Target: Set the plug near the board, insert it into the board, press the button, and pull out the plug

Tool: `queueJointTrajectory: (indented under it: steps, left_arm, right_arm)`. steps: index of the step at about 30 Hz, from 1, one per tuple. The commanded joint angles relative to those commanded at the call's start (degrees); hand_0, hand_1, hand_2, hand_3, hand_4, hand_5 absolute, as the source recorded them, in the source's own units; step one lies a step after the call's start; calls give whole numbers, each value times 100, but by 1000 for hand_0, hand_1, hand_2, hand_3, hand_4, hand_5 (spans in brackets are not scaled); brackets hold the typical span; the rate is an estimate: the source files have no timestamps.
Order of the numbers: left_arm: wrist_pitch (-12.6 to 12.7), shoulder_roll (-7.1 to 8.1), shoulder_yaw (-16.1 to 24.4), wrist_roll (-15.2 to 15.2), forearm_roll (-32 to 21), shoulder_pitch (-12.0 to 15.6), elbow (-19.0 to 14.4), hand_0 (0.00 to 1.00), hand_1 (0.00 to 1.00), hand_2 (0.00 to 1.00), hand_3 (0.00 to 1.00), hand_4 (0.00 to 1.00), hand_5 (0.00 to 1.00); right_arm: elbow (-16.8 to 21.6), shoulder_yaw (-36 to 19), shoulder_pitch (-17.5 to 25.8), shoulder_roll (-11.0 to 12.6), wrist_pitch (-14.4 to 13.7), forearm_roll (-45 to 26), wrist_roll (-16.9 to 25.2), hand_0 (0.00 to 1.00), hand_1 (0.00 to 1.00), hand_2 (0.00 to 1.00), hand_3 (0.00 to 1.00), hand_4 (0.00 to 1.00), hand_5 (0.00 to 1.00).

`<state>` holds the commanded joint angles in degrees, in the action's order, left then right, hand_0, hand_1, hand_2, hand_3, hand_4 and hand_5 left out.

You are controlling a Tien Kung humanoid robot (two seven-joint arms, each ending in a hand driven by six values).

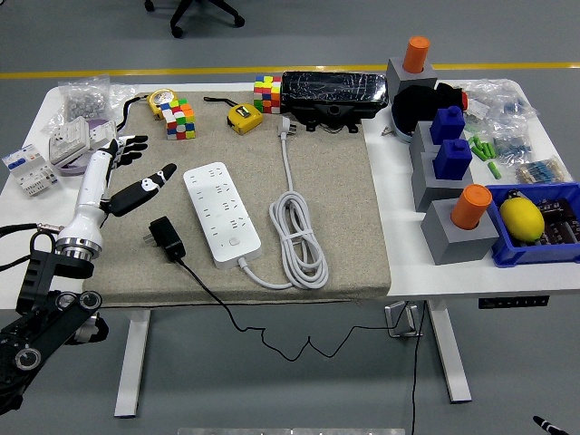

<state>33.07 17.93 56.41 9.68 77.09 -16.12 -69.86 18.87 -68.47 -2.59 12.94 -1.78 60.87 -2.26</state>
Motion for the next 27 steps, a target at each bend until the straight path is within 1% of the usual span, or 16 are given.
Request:
queueJointTrajectory:
  steps: [27]
  left_arm:
    - [5, -24, 60, -10, 22, 29, -32, 718, 736, 755, 757, 954, 505]
  right_arm:
    - [3, -44, 30, -31, 16, 18, -16, 649, 644, 622, 550, 980, 552]
